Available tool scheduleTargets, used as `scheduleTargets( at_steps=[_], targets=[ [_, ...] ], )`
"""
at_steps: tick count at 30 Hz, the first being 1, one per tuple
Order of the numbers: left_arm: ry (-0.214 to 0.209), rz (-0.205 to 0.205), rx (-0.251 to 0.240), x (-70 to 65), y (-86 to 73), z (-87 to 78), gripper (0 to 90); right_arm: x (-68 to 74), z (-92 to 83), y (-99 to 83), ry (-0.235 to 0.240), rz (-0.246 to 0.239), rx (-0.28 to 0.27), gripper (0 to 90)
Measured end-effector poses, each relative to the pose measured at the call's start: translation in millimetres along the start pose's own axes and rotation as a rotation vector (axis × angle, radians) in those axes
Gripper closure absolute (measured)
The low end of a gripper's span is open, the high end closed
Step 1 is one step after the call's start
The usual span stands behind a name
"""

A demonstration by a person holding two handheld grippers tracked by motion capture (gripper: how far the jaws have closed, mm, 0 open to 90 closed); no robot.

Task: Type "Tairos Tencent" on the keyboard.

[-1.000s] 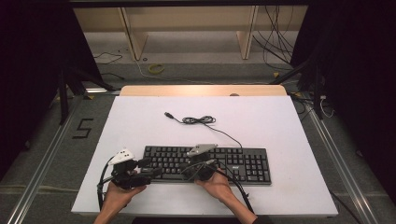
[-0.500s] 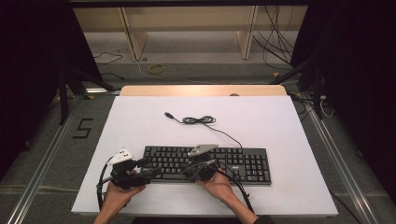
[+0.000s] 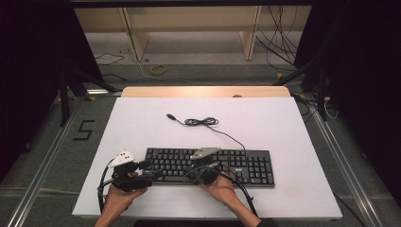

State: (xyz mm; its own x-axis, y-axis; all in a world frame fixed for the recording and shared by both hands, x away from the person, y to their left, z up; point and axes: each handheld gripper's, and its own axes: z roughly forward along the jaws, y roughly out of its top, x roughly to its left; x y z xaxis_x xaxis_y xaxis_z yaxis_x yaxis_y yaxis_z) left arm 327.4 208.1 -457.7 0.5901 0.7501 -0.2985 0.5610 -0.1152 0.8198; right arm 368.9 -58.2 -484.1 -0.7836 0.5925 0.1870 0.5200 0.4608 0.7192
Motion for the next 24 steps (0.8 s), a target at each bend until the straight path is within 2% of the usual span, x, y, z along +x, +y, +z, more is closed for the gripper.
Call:
scheduleTargets(
  at_steps=[9, 24],
  targets=[
    [0.003, -0.002, 0.000, 0.7, -0.2, 0.0, 28.5, 0.2, -0.5, 0.2, -0.004, 0.004, 0.000, 90.0],
    [0.008, -0.002, -0.001, 1.9, 0.4, 0.1, 28.5, -2.7, -10.2, 3.1, 0.009, 0.026, -0.051, 86.4]
  ],
)
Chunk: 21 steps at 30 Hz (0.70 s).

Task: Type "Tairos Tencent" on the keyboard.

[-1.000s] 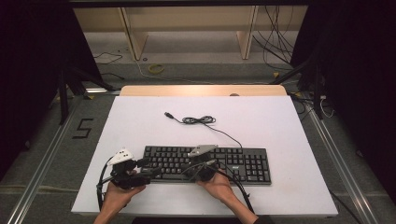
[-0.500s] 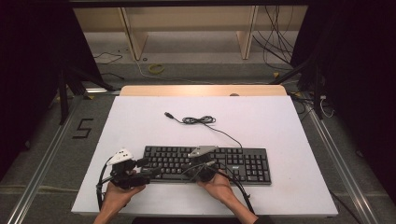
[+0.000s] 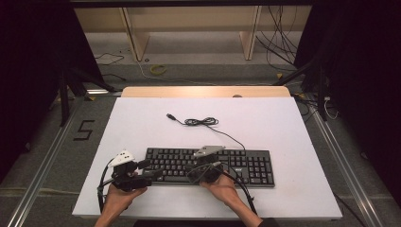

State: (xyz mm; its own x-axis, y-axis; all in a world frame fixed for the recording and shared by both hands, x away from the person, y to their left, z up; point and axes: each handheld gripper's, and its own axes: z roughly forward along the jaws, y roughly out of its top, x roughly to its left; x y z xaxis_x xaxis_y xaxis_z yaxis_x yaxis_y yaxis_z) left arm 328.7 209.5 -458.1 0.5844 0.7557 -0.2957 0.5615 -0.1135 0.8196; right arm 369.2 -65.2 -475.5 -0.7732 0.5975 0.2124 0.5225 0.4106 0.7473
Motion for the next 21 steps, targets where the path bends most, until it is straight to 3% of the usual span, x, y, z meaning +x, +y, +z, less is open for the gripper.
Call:
scheduleTargets(
  at_steps=[10, 21],
  targets=[
    [0.002, -0.001, 0.003, 0.2, 1.3, 1.8, 28.5, -0.3, -5.0, 1.0, 0.020, 0.009, -0.019, 74.1],
    [0.003, 0.008, 0.014, 0.3, 6.0, 7.2, 32.3, -2.9, -15.0, -1.1, 0.033, 0.025, -0.048, 51.6]
  ],
)
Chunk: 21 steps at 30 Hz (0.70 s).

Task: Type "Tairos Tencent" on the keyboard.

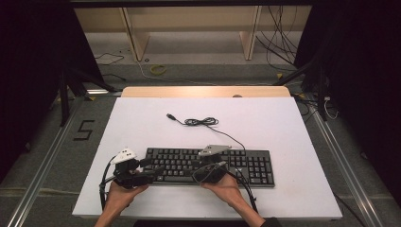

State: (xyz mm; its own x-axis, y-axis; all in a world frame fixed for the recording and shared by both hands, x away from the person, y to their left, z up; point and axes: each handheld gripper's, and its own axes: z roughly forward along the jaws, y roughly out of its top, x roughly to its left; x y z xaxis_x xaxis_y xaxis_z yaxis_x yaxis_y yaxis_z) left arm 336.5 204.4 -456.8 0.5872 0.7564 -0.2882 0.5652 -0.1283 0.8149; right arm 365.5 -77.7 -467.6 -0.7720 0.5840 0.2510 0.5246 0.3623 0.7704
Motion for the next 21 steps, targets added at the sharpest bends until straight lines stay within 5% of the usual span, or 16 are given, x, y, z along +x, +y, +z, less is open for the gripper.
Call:
scheduleTargets(
  at_steps=[6, 21],
  targets=[
    [0.005, -0.003, 0.031, -0.7, 2.0, 8.6, 43.1, -3.3, -8.5, -2.9, -0.002, 0.013, -0.020, 45.0],
    [-0.016, 0.063, 0.163, -9.2, -0.1, 31.7, 81.9, -6.9, -24.6, -9.6, -0.014, 0.024, -0.045, 37.3]
  ],
)
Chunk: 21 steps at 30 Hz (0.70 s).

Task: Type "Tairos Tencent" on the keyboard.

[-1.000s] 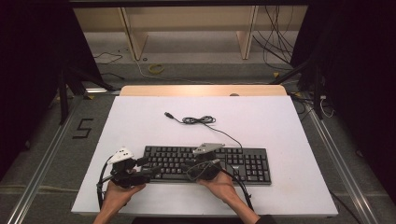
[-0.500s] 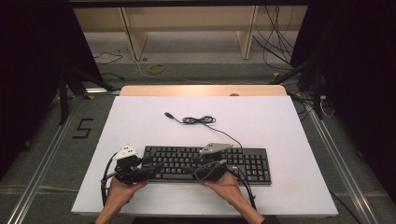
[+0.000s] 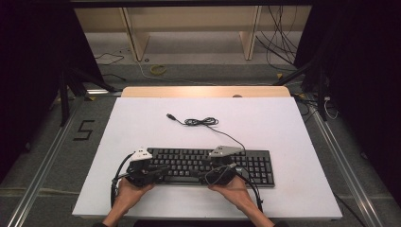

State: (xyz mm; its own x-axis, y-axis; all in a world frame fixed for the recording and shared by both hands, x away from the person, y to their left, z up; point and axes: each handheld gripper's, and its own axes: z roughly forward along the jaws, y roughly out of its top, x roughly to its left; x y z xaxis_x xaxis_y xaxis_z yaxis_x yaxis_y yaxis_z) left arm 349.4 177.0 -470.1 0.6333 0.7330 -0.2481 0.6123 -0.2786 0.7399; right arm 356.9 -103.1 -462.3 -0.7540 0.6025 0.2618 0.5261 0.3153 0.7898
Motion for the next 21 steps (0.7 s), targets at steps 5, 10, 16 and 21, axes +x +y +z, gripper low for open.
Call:
scheduleTargets(
  at_steps=[5, 10, 16, 21],
  targets=[
    [0.003, 0.012, 0.029, -2.6, 1.0, 7.7, 88.2, -0.5, -5.1, -1.7, -0.003, 0.000, -0.012, 37.0],
    [0.007, 0.025, 0.043, -4.3, 2.0, 12.5, 88.8, -0.8, -8.7, -3.6, -0.002, 0.001, -0.016, 36.9],
    [0.011, 0.020, 0.060, -2.5, 1.5, 16.2, 88.8, -0.4, -12.0, -4.8, -0.003, 0.000, -0.015, 36.9],
    [0.010, 0.007, 0.071, -1.3, 0.3, 17.8, 88.9, -1.3, -14.0, -5.6, -0.006, -0.001, -0.019, 36.9]
  ],
)
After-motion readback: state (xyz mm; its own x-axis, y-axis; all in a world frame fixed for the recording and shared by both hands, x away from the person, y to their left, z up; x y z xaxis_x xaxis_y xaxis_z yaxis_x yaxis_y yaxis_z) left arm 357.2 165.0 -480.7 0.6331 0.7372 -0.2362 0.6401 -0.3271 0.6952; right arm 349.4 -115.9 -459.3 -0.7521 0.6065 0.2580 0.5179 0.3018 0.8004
